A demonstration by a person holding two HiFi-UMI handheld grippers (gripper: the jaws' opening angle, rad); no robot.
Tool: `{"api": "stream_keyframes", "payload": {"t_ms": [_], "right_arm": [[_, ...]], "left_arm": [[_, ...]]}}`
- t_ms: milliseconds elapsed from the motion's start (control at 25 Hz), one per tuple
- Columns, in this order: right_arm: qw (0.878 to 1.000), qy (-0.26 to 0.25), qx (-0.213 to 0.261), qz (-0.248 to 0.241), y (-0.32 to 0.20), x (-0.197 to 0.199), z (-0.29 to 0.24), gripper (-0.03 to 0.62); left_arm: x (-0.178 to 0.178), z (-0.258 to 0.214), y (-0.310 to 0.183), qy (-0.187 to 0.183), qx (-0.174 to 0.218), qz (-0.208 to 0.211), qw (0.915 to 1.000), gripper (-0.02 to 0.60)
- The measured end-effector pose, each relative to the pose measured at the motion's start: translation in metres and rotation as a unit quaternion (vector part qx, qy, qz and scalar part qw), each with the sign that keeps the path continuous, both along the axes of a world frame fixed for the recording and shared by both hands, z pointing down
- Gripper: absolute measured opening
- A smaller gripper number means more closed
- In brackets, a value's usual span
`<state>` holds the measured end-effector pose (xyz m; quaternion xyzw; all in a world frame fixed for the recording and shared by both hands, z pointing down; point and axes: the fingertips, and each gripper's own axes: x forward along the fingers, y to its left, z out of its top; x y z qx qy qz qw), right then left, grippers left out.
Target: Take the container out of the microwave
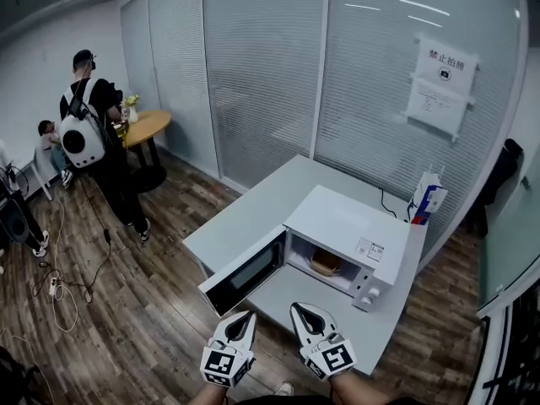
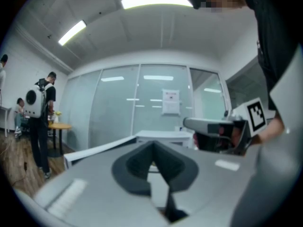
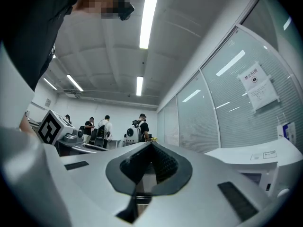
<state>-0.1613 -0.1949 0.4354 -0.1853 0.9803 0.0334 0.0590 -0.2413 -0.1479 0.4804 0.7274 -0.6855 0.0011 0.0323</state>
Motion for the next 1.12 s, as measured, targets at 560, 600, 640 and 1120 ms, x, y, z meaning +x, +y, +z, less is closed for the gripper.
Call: {"api": "stream_keyframes", "payload": {"t_ms": [560,600,640,1120], "right_arm": [[0.996,0.010,-0.020,0.081,-0.080,0.052,0.023,-0.002],[0.996,0.012,-0.021,0.089,-0.086,0.054,0.027,-0.002],[0.995,0.015,-0.023,0.096,-0.091,0.055,0.031,-0.002],[0.976,0.035,-0.050,0.208,-0.136,0.062,0.064,-0.002]], "left_arm": [[0.032,0.029,-0.090,0.001,-0.039,0.062,0.9973,0.005],[0.035,0.032,-0.098,0.001,-0.041,0.069,0.9968,0.005],[0.037,0.035,-0.106,0.000,-0.043,0.076,0.9961,0.005],[0.058,0.066,-0.173,0.003,-0.061,0.185,0.9808,0.005]]}}
